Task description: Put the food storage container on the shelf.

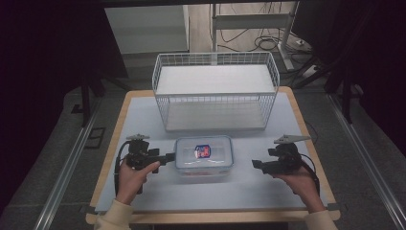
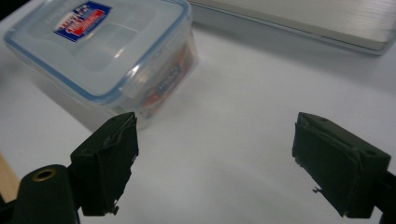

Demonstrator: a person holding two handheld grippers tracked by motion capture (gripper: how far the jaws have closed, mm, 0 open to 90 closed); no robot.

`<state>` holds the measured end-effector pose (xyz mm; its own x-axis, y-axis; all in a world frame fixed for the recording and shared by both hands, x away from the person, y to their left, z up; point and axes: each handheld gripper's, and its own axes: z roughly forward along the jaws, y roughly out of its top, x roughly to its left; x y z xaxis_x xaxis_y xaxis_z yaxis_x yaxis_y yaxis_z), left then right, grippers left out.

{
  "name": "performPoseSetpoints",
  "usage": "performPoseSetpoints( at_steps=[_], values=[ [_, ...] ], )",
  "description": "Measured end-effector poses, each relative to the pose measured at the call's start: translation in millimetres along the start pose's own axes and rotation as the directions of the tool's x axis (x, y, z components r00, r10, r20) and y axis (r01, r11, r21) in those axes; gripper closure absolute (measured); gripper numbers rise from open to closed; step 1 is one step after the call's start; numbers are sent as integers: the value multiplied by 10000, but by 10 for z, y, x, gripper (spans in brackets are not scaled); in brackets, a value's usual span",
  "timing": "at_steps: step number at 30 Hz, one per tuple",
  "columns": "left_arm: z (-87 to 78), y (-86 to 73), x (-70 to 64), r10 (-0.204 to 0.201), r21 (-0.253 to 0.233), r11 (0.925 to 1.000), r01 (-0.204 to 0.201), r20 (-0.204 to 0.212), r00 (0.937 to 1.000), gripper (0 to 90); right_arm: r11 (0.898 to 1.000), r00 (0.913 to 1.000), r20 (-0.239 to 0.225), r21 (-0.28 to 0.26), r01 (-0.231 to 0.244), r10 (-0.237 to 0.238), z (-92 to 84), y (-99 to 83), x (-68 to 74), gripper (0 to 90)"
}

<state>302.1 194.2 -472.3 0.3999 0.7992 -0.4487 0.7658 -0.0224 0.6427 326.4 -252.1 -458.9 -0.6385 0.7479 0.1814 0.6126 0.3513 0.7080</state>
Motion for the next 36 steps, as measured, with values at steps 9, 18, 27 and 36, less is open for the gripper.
performPoseSetpoints(
  at_steps=[9,18,27,36],
  values=[
    [144,72,38,-404,240,9989,397,303,9987,177,9997,9965,-840,-263,-5,-17,93,154,74,131],
    [429,25,98,-846,1012,9919,772,713,9939,168,9998,9915,-1302,-205,29,-56,262,303,132,130],
    [570,7,128,-1371,1414,9835,1125,1789,9743,192,9995,9916,-1293,-298,41,-79,240,307,139,130],
    [572,6,170,-1542,1501,9808,1248,2032,9669,213,9997,9931,-1170,-222,-31,5,262,281,98,130]
  ],
)
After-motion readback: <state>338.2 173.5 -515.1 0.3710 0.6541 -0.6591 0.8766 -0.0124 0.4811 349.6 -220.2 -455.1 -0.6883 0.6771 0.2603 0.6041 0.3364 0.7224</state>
